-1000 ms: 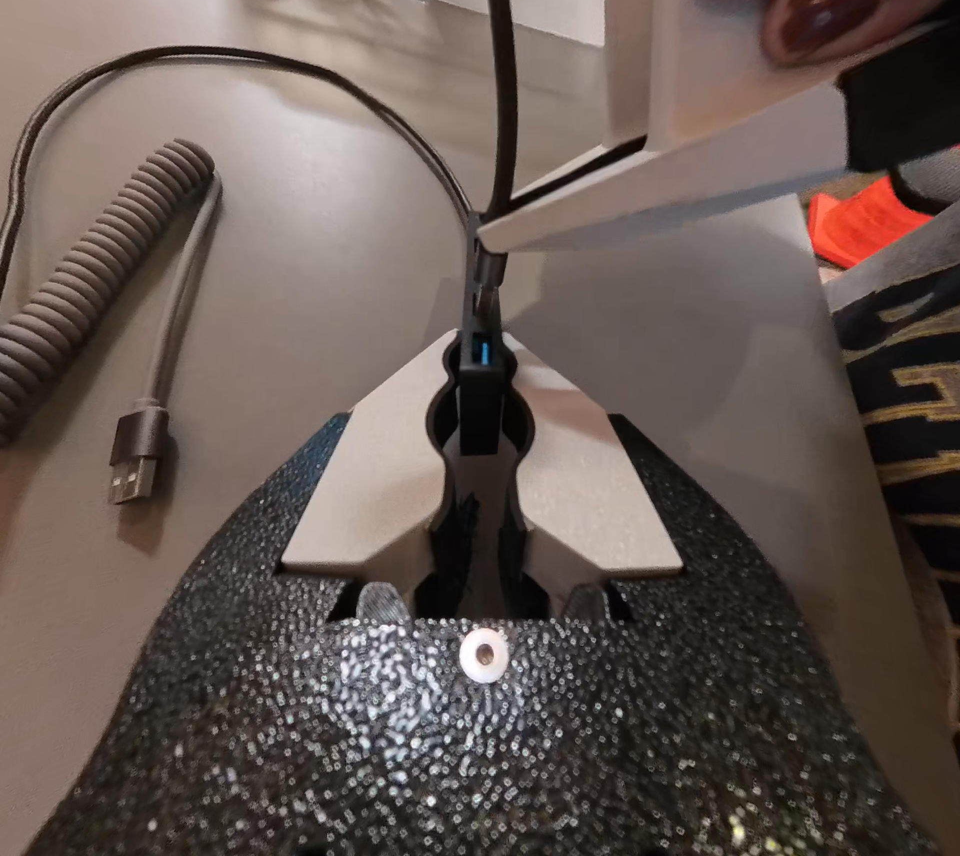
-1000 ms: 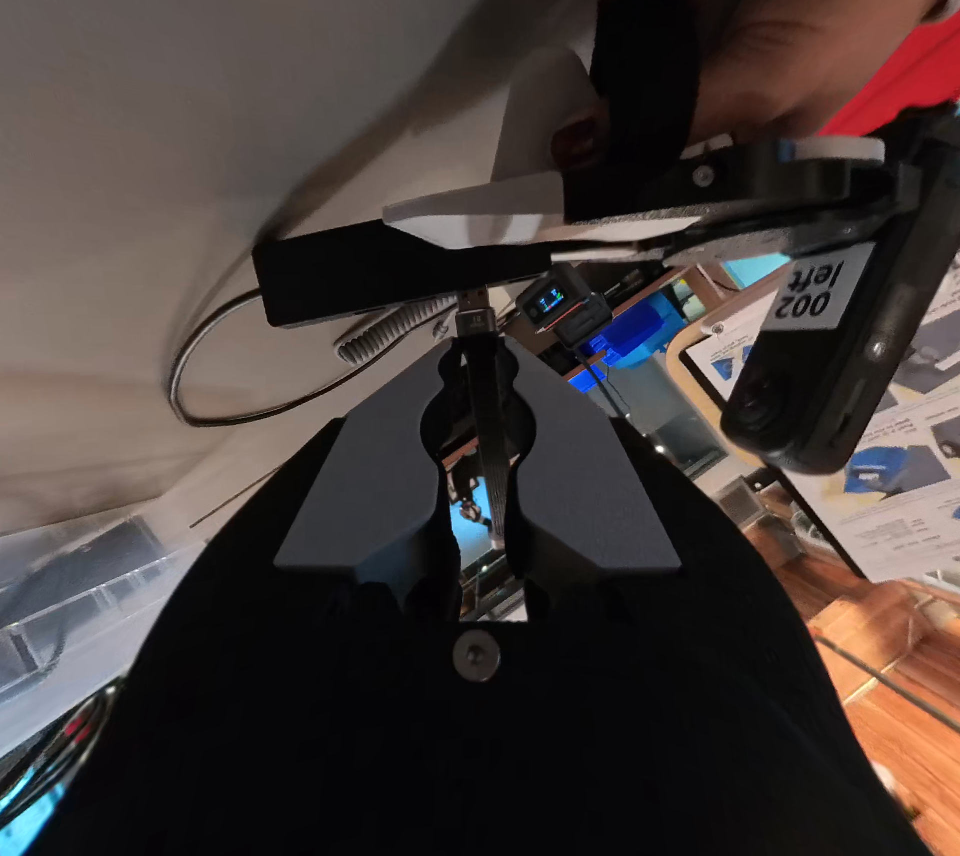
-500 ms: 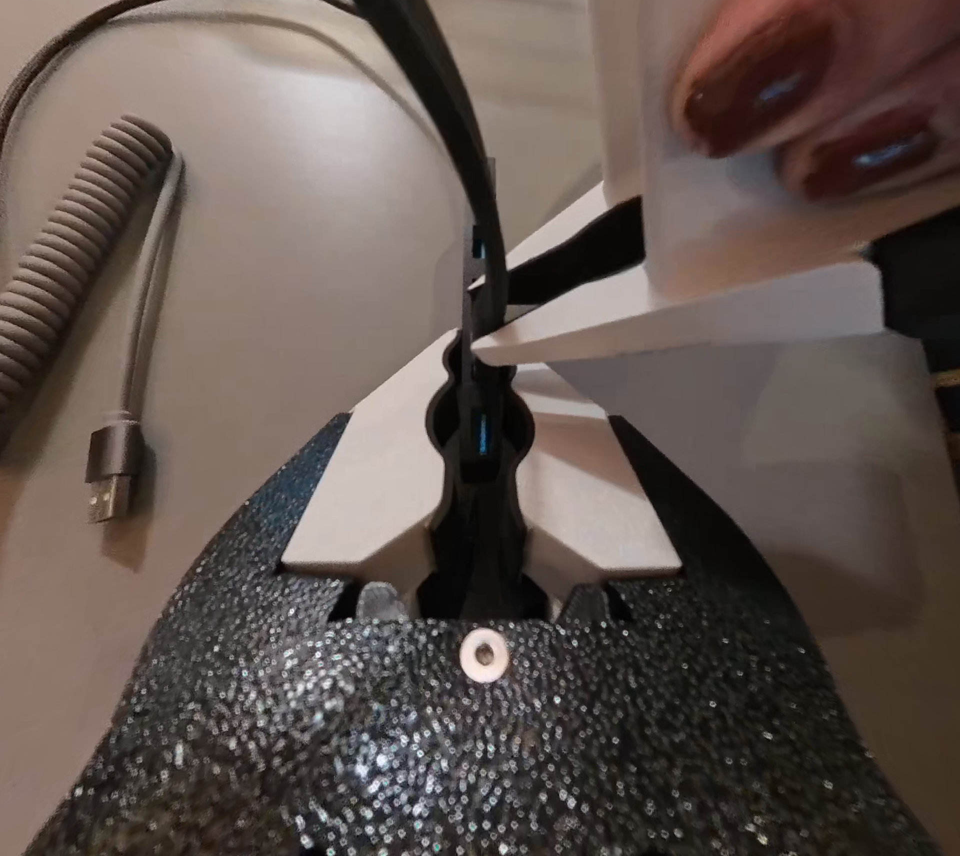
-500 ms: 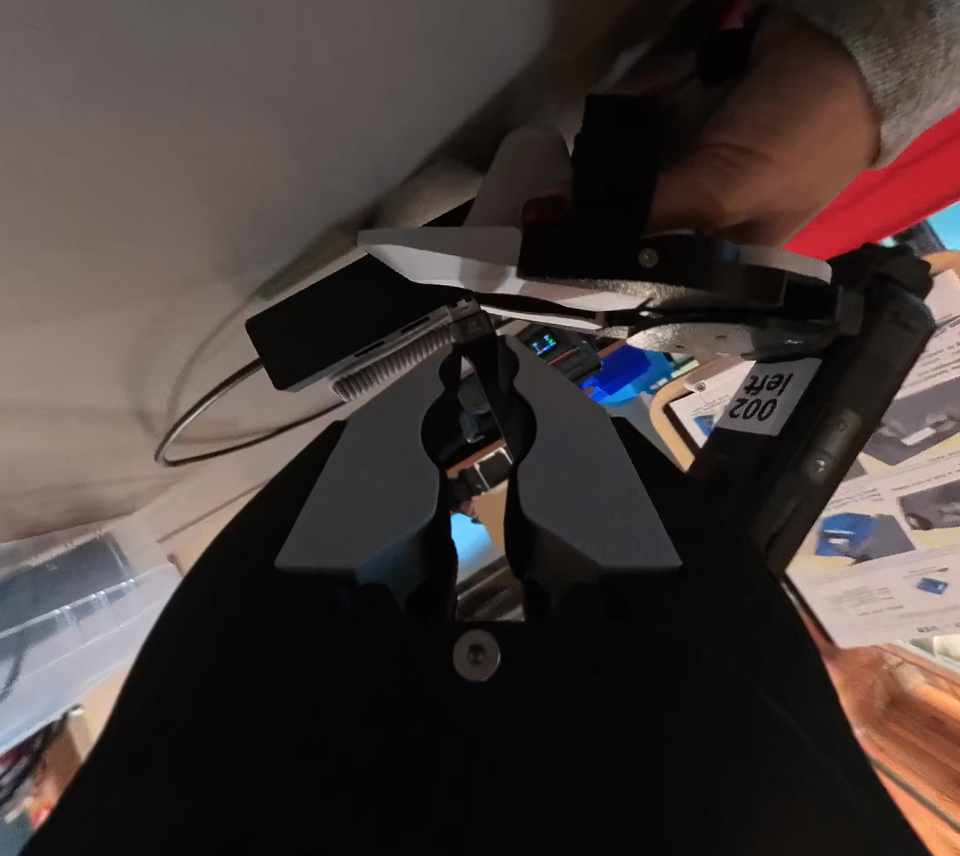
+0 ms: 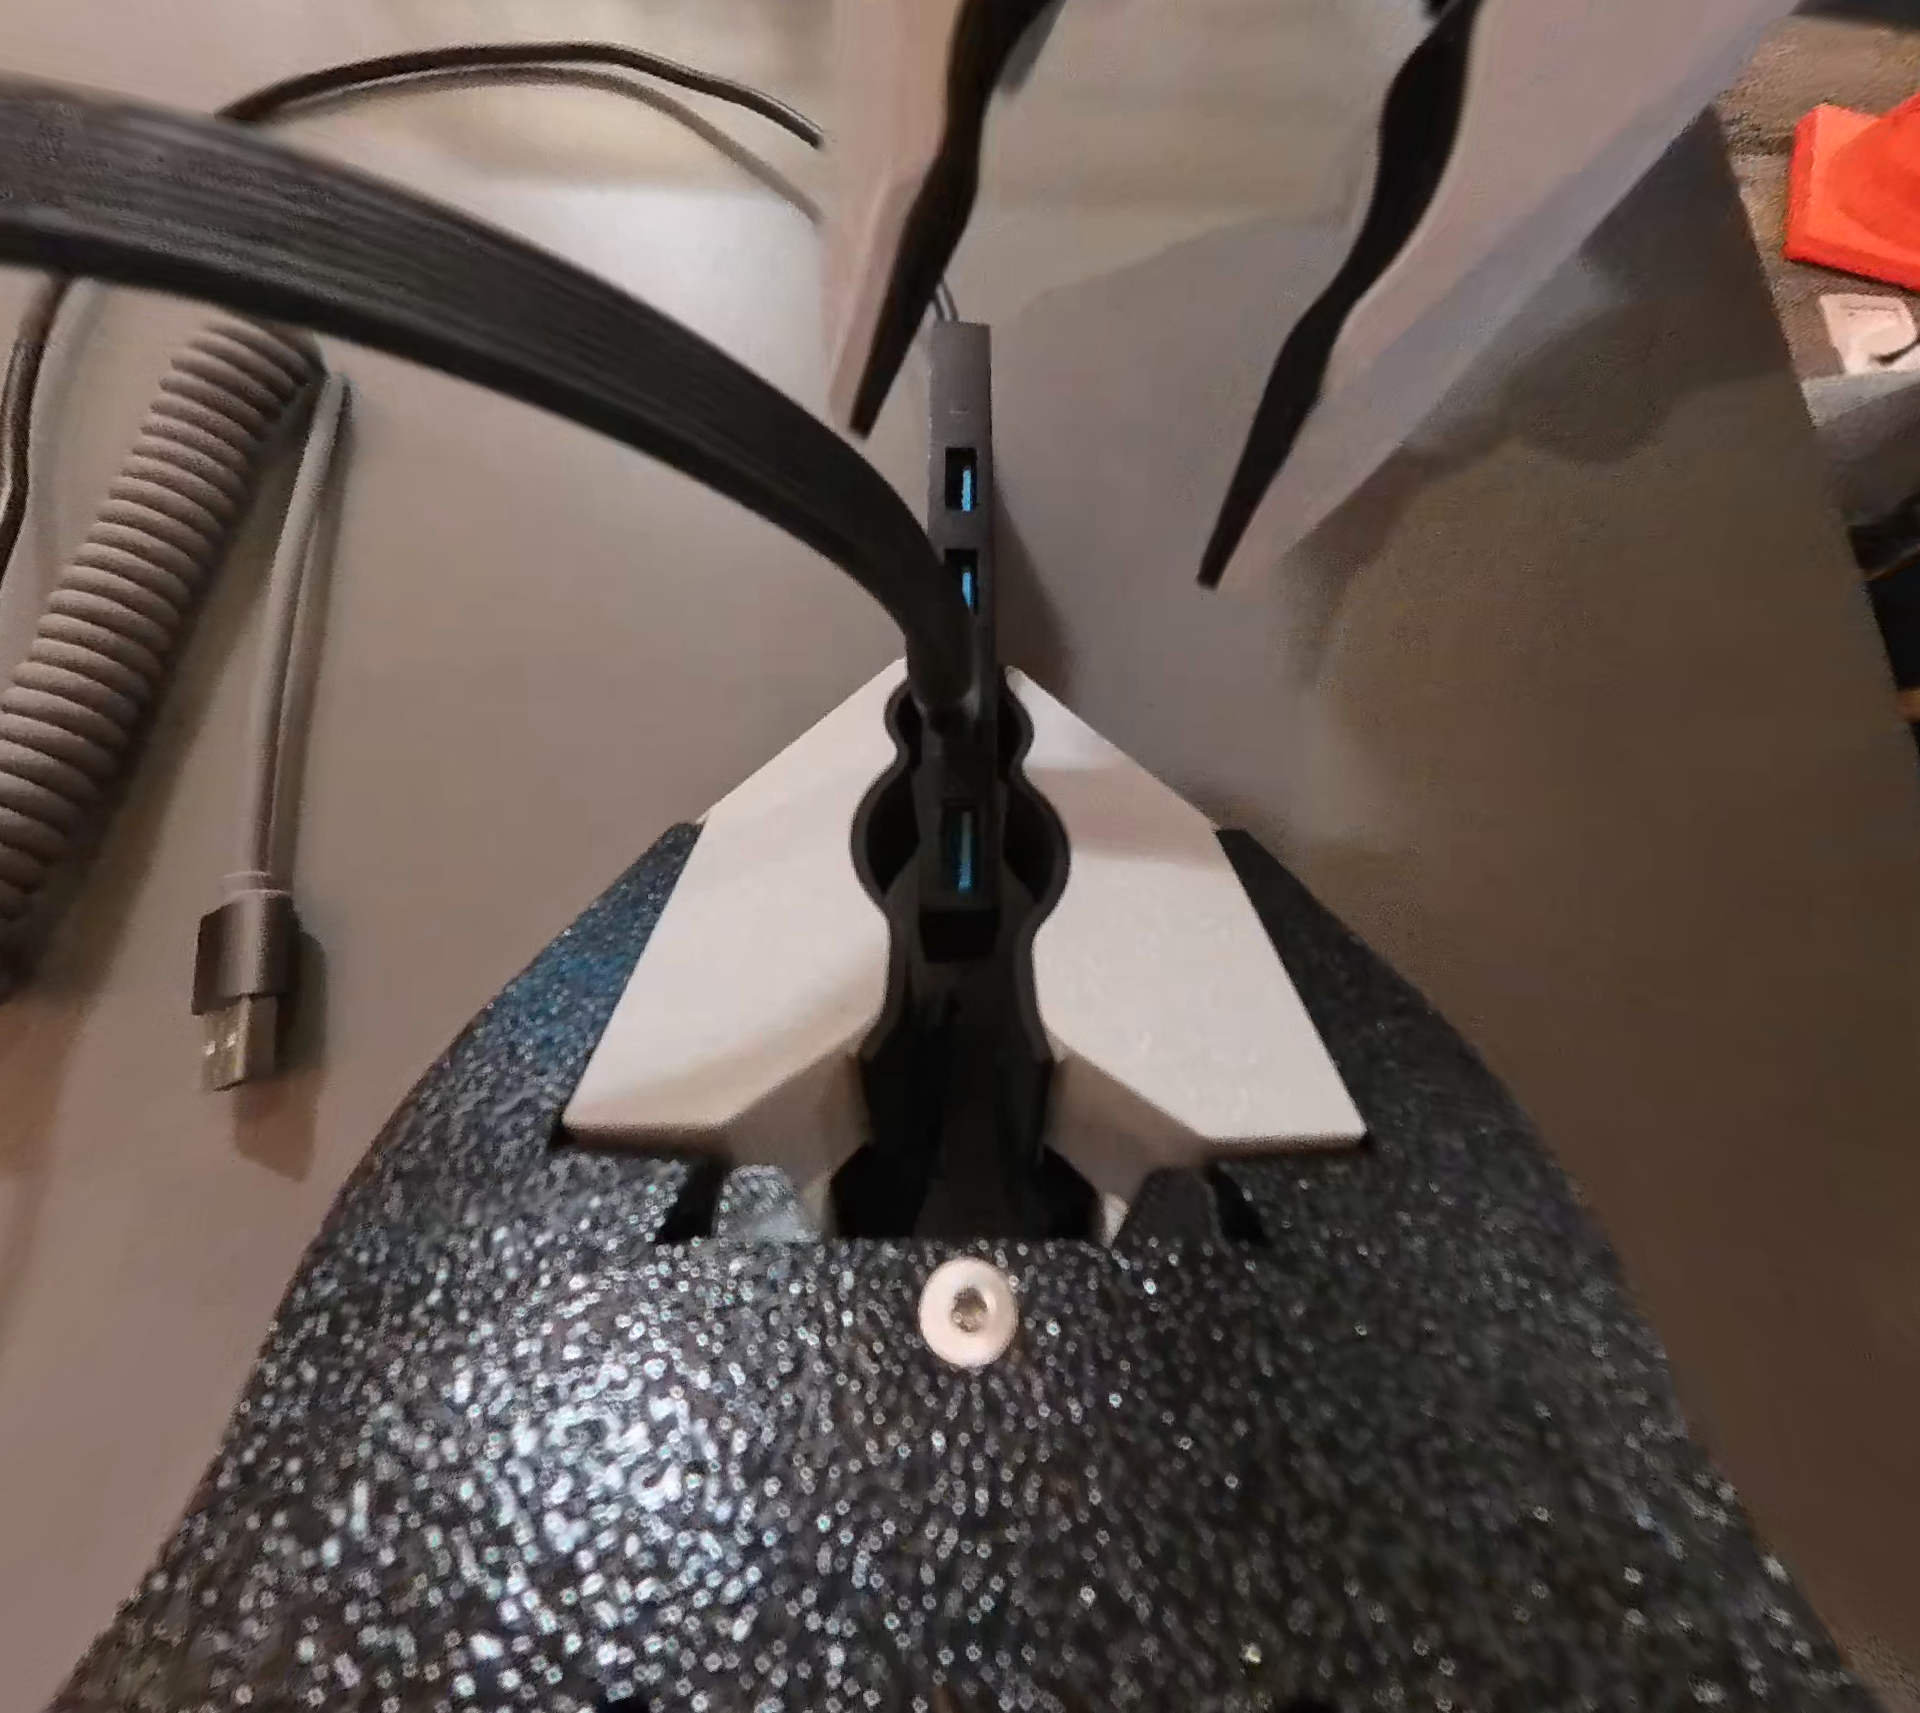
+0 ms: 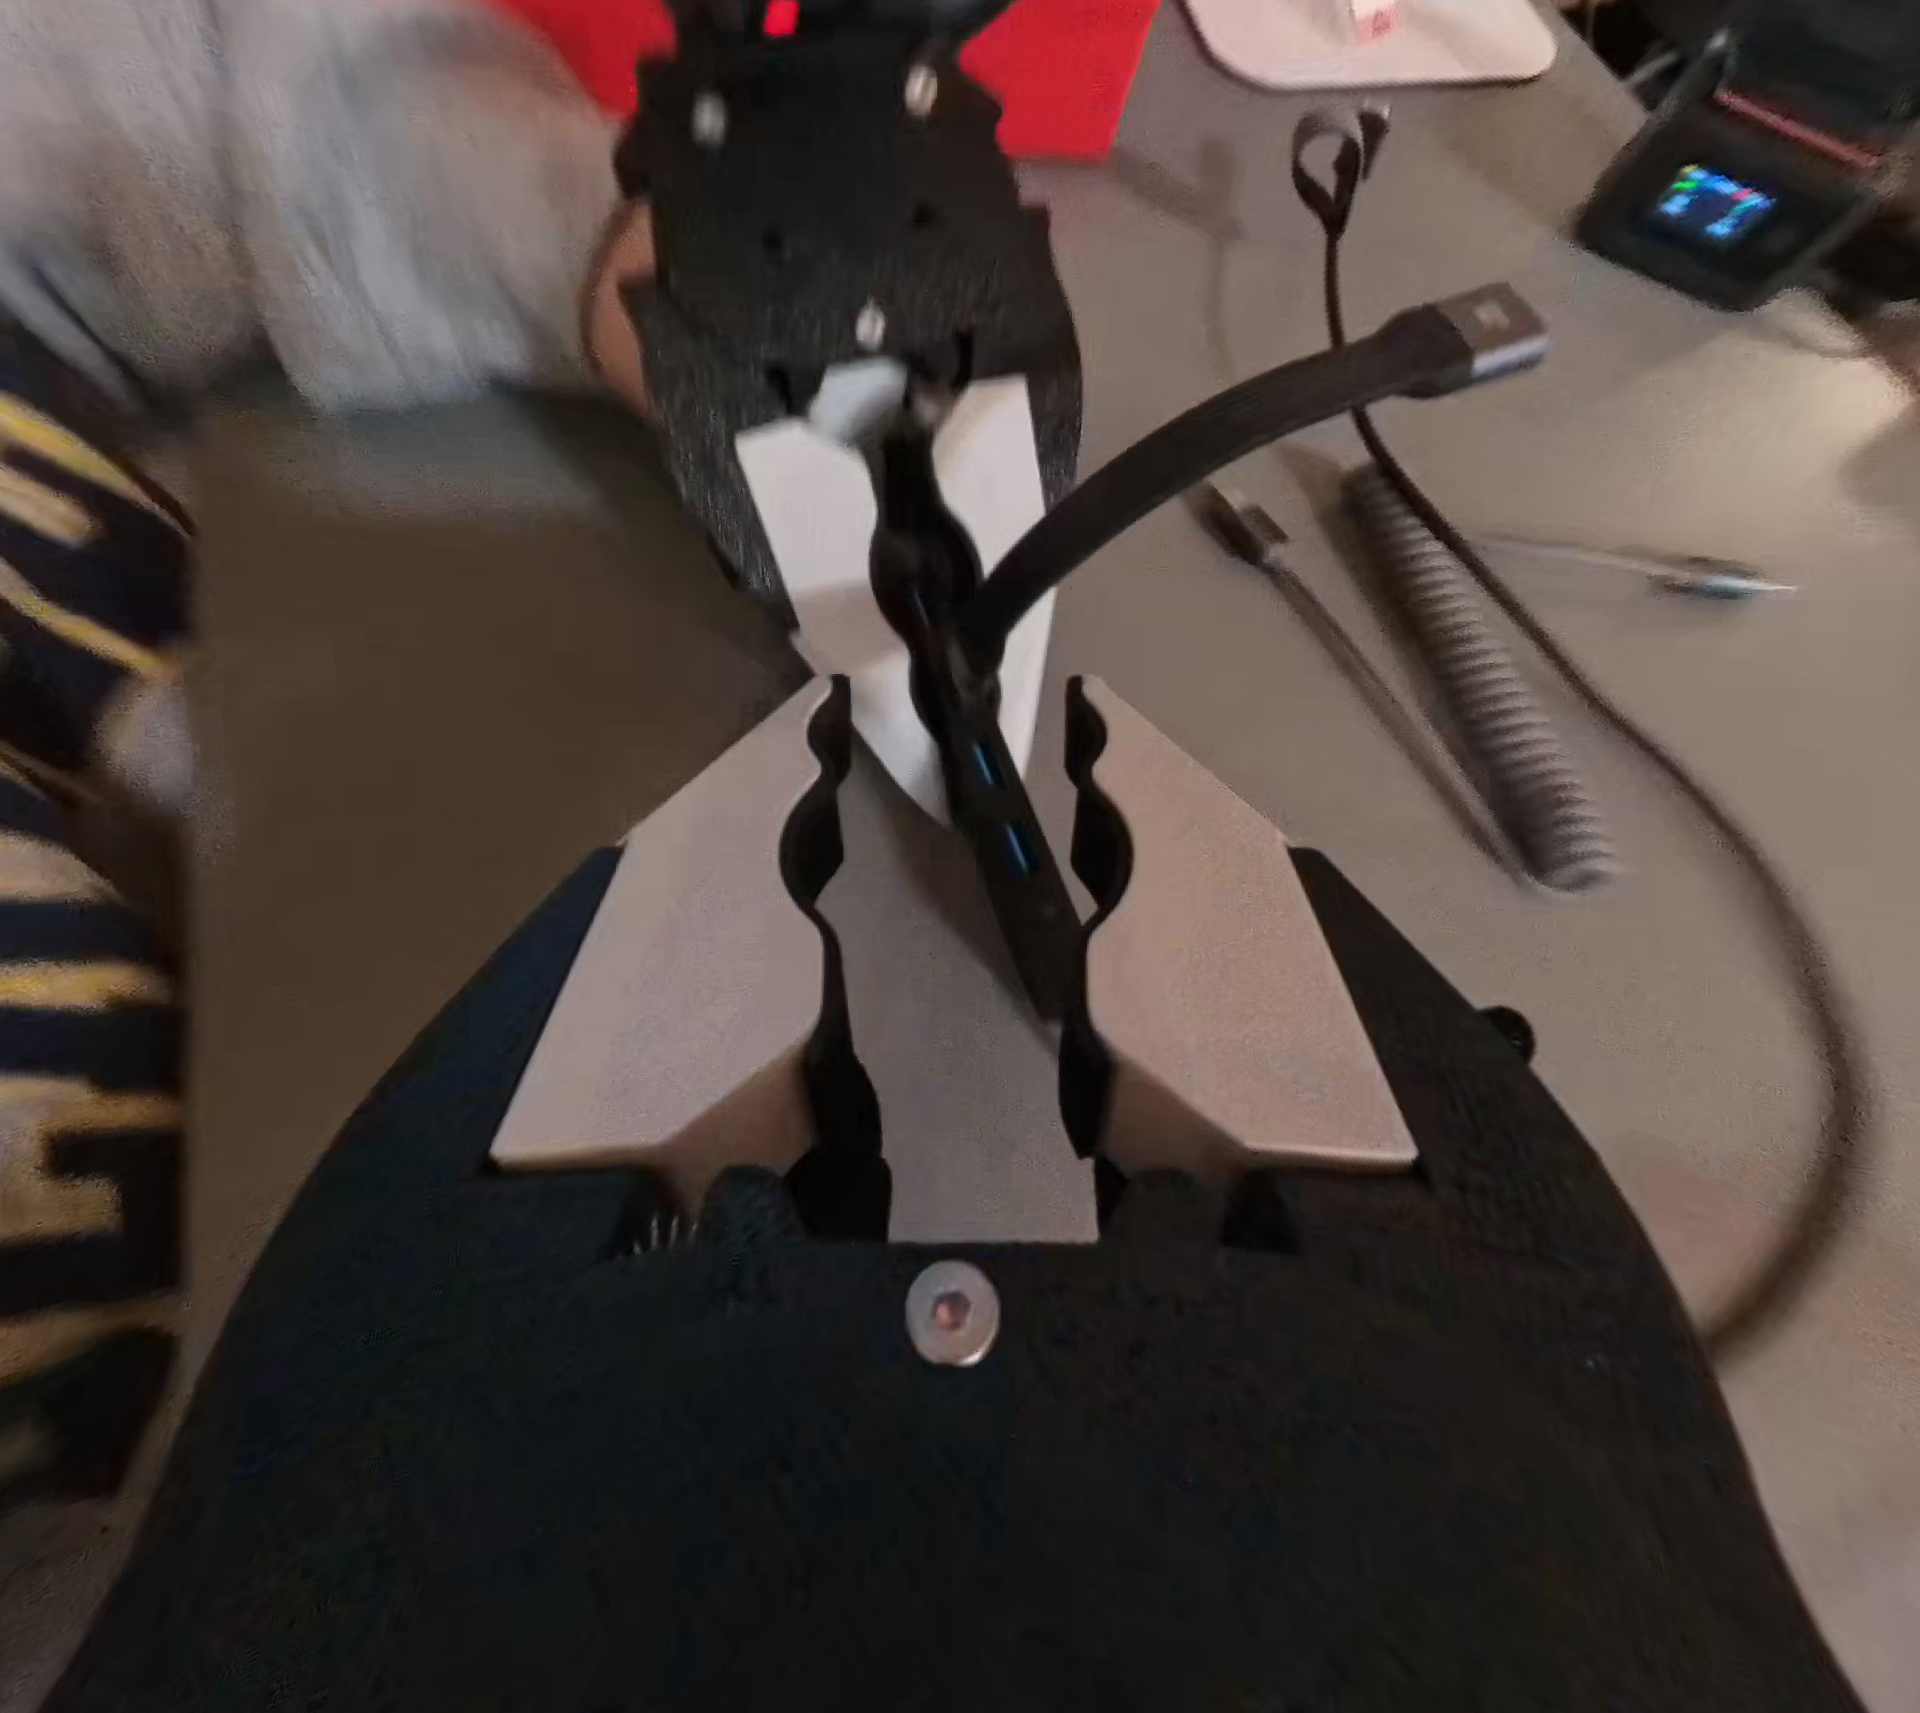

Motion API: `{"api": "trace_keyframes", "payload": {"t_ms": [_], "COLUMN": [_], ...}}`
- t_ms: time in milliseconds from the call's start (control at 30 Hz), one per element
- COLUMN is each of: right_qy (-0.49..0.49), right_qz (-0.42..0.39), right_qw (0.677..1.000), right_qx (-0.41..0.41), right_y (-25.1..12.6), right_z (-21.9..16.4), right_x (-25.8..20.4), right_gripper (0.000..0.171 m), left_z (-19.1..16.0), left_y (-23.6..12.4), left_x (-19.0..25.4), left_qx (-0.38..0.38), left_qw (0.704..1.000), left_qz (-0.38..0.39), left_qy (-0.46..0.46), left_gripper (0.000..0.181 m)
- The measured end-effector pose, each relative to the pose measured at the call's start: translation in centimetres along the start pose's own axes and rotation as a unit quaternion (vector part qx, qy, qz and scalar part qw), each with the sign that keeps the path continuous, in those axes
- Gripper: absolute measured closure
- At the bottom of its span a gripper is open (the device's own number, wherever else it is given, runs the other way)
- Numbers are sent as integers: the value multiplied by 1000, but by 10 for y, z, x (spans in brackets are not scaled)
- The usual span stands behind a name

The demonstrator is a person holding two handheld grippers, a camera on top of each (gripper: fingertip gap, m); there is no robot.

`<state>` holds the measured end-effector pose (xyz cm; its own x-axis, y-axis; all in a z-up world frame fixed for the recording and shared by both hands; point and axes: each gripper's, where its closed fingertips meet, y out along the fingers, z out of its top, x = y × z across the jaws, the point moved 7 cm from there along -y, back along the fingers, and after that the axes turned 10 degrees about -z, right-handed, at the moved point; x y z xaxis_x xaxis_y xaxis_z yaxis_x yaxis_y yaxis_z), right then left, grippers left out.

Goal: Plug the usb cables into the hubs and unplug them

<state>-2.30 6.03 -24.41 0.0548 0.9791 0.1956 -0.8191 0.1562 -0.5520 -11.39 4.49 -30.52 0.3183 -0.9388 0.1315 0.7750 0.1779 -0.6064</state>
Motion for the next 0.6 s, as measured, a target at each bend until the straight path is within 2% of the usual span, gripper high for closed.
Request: {"api": "trace_keyframes", "payload": {"t_ms": [33,100,167,233,400,600], "right_qy": [45,87,89,69,-19,-23], "right_qz": [22,53,73,79,65,63], "right_qw": [998,994,992,993,996,995], "right_qx": [22,39,45,53,55,69], "right_y": [4,13,21,26,26,33], "right_z": [2,3,3,3,3,-4], "right_x": [3,7,6,5,1,3], "right_gripper": [133,143,150,168,169,168], "left_z": [0,0,0,0,0,1], "left_y": [0,0,0,0,0,1], "left_x": [0,0,0,0,-1,-2], "left_qx": [-1,0,0,-1,-2,-2], "left_qw": [1000,1000,1000,1000,1000,1000], "left_qz": [0,0,0,-1,1,-2], "left_qy": [3,3,3,3,-2,-5], "left_gripper": [172,172,172,172,173,173]}}
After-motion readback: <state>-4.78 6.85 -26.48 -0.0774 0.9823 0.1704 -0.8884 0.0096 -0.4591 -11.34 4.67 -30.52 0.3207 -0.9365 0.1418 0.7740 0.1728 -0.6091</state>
